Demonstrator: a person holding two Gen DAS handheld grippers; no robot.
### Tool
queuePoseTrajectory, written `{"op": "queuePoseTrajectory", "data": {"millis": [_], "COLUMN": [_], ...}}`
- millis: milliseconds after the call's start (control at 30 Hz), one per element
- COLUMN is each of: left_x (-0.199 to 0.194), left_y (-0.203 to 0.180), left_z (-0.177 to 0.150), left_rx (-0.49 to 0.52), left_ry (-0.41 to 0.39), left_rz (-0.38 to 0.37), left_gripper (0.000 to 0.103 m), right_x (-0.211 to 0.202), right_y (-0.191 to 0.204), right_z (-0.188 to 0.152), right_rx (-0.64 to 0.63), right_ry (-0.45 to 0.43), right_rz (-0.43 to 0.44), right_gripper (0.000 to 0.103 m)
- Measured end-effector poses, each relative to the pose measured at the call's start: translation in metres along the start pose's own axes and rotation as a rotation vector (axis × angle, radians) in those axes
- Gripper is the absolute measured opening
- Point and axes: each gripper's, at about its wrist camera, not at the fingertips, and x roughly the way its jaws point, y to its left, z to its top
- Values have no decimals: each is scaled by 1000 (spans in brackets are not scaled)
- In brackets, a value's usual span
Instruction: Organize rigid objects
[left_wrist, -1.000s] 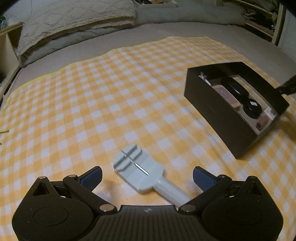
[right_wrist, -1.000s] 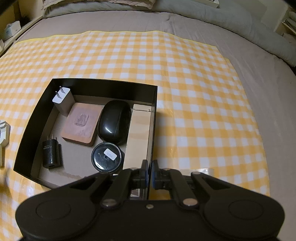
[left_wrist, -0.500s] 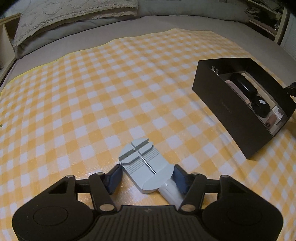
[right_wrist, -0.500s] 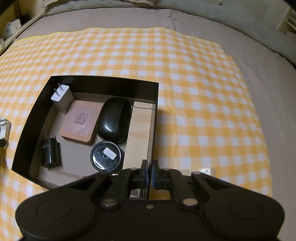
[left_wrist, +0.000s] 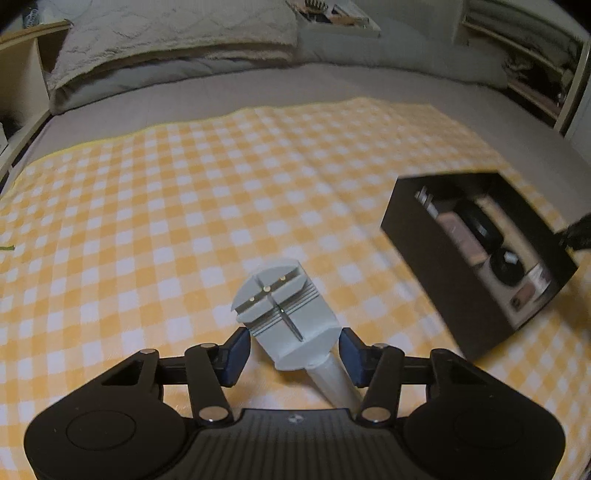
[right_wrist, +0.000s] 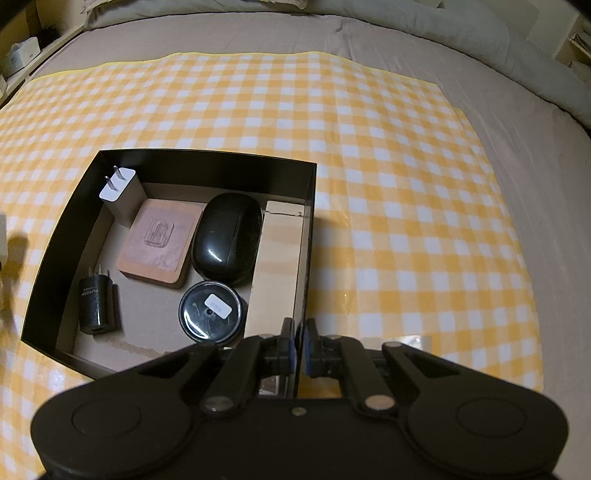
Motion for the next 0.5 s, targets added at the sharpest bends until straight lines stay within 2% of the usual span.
{"op": "queuePoseTrajectory", "data": {"millis": [33,67,133,400,500], "left_x": [-3,-6,-13,-40,-40], "left_y": [-2,-4,-11,-42,-48], "left_z": [3,5,11,33,35], "left_rx": [-9,-15,-34,-33,-35], "left_ry": [-9,-17,-37,-129,-123], "left_rz": [-9,-25,-60,-159,-143], "left_gripper": [53,39,23,21,22], "right_x": [0,0,0,0,-1], "right_y": [0,0,0,0,0], "right_z": [0,0,0,0,0], "right_rx": [1,0,-1,0,0], "right_ry": [1,1,0,0,0], "right_rz": [1,0,-1,0,0], "right_gripper": [5,5,5,5,5]}}
